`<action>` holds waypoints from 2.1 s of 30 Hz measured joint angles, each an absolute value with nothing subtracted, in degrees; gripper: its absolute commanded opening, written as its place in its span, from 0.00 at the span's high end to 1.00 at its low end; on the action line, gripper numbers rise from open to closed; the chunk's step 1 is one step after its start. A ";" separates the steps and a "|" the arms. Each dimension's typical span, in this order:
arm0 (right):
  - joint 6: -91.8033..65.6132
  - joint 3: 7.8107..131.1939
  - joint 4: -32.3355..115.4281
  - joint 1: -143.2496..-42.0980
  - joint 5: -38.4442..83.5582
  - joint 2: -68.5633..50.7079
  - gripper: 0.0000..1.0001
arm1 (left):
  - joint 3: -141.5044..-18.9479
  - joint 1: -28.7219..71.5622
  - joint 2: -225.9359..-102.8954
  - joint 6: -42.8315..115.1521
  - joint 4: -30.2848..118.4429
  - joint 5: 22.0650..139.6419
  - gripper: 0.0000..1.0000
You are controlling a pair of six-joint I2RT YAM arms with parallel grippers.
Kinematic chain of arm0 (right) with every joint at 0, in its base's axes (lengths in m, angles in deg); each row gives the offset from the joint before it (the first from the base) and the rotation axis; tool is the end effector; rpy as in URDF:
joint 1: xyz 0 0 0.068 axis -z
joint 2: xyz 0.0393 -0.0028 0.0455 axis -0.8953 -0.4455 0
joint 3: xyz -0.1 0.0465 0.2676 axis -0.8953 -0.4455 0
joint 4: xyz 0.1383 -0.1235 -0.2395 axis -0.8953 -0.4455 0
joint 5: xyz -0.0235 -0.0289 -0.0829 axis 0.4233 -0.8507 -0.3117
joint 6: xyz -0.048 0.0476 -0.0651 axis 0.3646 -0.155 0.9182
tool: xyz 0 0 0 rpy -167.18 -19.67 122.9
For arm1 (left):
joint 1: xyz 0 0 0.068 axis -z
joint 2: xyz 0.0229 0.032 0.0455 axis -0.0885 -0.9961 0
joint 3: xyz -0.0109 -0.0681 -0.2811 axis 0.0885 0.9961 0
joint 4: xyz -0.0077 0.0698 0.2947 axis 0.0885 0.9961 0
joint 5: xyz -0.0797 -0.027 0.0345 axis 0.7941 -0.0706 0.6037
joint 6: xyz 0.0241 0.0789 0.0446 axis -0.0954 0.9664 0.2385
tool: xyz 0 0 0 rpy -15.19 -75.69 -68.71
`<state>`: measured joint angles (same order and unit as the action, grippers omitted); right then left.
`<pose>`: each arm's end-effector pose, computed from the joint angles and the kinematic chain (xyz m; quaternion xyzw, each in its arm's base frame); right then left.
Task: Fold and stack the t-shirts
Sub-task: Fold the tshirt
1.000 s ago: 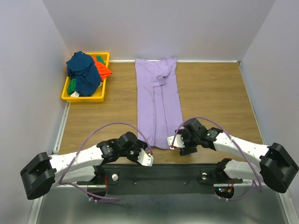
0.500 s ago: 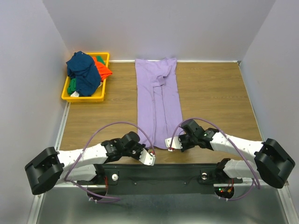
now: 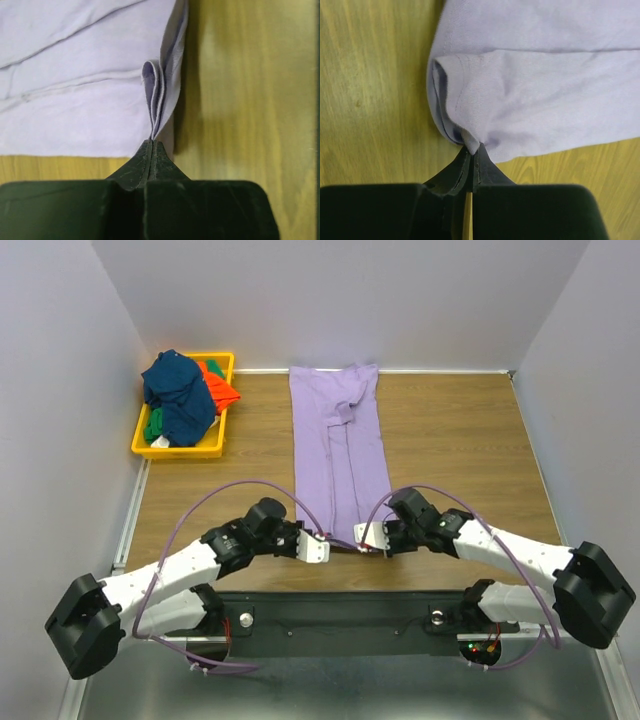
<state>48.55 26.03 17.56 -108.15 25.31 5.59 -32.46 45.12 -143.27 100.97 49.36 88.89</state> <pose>0.1753 0.1944 0.1230 -0.7477 0.6020 0.0632 0.2730 0.1522 -0.2197 0.1654 0.7248 0.4861 -0.1120 0.4752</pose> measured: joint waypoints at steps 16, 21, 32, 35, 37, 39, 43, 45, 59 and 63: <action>54.51 40.19 16.75 -96.10 28.06 -8.09 0.99 | -41.73 31.15 -155.25 106.98 46.17 94.22 1.00; 56.77 46.77 16.80 -92.54 29.55 -14.91 0.99 | -46.60 26.65 -161.76 109.65 43.61 95.86 1.00; 59.87 62.88 16.93 -86.70 32.00 -29.56 0.99 | -59.19 19.13 -175.81 112.99 38.08 99.97 1.00; 60.50 67.10 17.00 -85.24 32.37 -33.97 0.99 | -63.39 17.77 -180.32 113.10 37.71 100.71 1.00; 61.09 69.31 16.89 -84.45 32.61 -36.22 0.99 | -66.40 16.88 -183.68 113.10 37.34 101.21 1.00; 61.49 71.25 16.89 -83.84 32.81 -38.10 0.99 | -68.76 16.22 -186.11 113.10 36.99 101.48 1.00; 61.97 75.41 16.84 -83.10 32.98 -41.91 0.99 | -72.76 15.21 -190.31 113.08 36.60 101.89 1.00; 62.10 77.20 16.73 -82.84 32.98 -43.33 0.99 | -74.49 14.73 -192.12 113.08 36.21 102.07 1.00; 62.38 84.30 16.78 -81.98 32.76 -49.12 0.95 | -78.21 13.29 -199.18 112.97 33.91 101.69 1.00; 61.90 85.79 16.69 -81.98 32.22 -50.37 0.70 | -80.02 12.94 -201.43 112.84 33.06 101.02 0.98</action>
<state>61.90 85.79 16.69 -81.98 32.22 -50.37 -80.02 12.94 -201.43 112.84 33.06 101.02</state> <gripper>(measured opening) 0.152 0.018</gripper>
